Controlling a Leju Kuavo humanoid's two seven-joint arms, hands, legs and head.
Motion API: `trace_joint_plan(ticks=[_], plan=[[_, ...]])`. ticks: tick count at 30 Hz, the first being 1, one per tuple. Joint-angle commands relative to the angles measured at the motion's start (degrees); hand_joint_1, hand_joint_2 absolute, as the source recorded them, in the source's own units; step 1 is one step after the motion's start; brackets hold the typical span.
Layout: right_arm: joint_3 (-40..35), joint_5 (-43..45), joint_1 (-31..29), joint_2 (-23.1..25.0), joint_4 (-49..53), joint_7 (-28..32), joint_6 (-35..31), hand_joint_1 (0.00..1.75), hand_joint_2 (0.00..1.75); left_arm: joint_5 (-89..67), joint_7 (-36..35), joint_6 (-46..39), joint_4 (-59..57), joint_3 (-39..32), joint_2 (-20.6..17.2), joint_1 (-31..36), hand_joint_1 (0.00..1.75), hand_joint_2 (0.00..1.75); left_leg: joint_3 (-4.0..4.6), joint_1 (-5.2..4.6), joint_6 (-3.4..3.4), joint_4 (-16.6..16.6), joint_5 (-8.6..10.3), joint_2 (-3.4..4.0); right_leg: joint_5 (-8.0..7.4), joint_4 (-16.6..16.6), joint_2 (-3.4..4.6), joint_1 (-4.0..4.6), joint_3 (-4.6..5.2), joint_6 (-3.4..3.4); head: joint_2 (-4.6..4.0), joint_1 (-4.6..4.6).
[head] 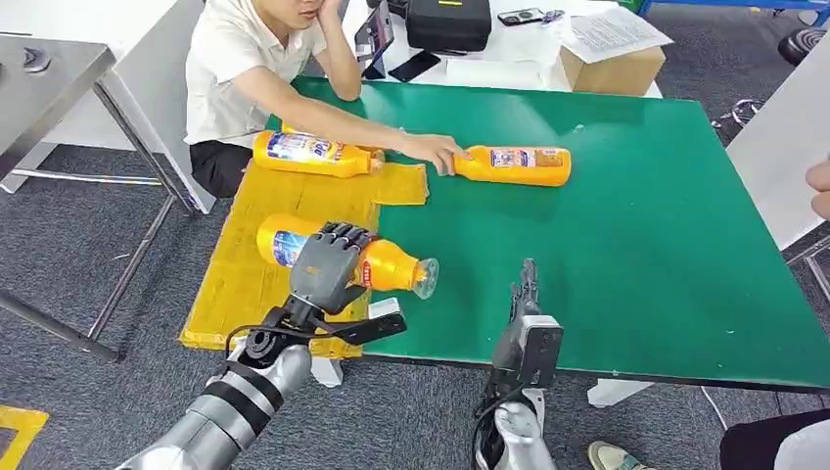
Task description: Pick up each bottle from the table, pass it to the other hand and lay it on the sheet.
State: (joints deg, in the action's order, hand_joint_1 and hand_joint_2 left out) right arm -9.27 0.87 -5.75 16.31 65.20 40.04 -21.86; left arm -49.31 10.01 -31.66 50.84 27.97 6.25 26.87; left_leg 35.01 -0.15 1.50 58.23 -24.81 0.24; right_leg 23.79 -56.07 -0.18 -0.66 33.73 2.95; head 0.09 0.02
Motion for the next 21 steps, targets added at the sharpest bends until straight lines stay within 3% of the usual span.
trace_joint_plan(ticks=[1, 9, 11, 13, 14, 18, 20, 21], plan=[[2.91, 0.5, -0.12, -0.37, 0.86, -0.04, 1.69, 0.0, 0.0, 2.68, -0.95, 8.95, -11.32, 0.69, 0.12, 7.41, 1.75, 1.75, -0.15, 0.06, -0.09, 0.01, -0.02, -0.15, 0.06, -0.01, -0.12, 0.05, -0.2, -0.1, 0.0, 0.0], [3.68, 0.42, -0.74, -0.13, 0.17, -0.04, 3.4, 0.0, 0.0, 5.1, -6.0, 24.37, -23.66, 0.81, 1.48, 15.55, 1.69, 1.75, -0.13, 0.06, -0.1, 0.03, -0.04, -0.11, 0.07, -0.03, -0.08, 0.06, -0.17, -0.1, 0.0, 0.0], [3.94, 0.63, -1.46, 0.01, -0.98, -0.04, 3.83, 0.0, 0.0, 7.08, -8.59, 25.8, -25.82, -1.05, 2.93, 17.35, 1.01, 1.75, -0.13, 0.06, -0.1, 0.03, -0.01, -0.19, 0.08, -0.04, -0.16, 0.06, -0.19, -0.1, 0.0, 0.0], [4.26, 0.79, -2.03, 0.28, -1.93, -0.04, 4.3, 0.0, 0.0, 6.16, -11.91, 27.35, -28.3, -0.33, 3.13, 19.5, 1.26, 1.75, -0.07, 0.06, -0.08, 0.06, -0.01, -0.15, 0.06, -0.06, -0.13, 0.06, -0.12, -0.08, 0.0, -0.02], [4.27, 0.64, -2.22, 0.37, -2.25, -0.04, 4.36, 0.0, 0.0, 6.52, -12.84, 27.83, -29.1, -0.78, 3.17, 20.11, 1.5, 1.75, -0.07, 0.07, -0.1, 0.08, -0.02, -0.15, 0.07, -0.1, -0.12, 0.07, -0.11, -0.1, 0.0, 0.0], [4.37, 0.77, -2.57, 0.62, -3.25, -0.04, 4.58, 0.0, 0.0, 6.11, -14.92, 28.43, -30.62, -0.73, 3.0, 21.44, 1.41, 1.75, -0.09, 0.06, -0.11, 0.05, -0.02, -0.03, 0.04, -0.06, 0.0, 0.06, -0.13, -0.08, 0.0, 0.0], [4.44, 0.73, -2.5, 0.62, -3.33, -0.04, 4.58, 0.0, 0.0, 5.99, -15.49, 28.82, -30.97, -0.69, 3.16, 21.53, 0.33, 1.75, -0.15, 0.07, -0.13, 0.02, -0.03, -0.06, 0.06, -0.05, -0.03, 0.07, -0.19, -0.1, 0.0, 0.0], [4.6, 0.8, -2.29, 0.56, -3.47, -0.04, 4.61, 0.0, 0.0, 6.4, -15.55, 29.45, -31.03, -1.0, 3.34, 21.28, 0.07, 1.75, -0.03, 0.04, -0.09, 0.01, 0.02, -0.06, 0.02, -0.03, -0.04, 0.04, -0.08, -0.06, 0.0, 0.0]])
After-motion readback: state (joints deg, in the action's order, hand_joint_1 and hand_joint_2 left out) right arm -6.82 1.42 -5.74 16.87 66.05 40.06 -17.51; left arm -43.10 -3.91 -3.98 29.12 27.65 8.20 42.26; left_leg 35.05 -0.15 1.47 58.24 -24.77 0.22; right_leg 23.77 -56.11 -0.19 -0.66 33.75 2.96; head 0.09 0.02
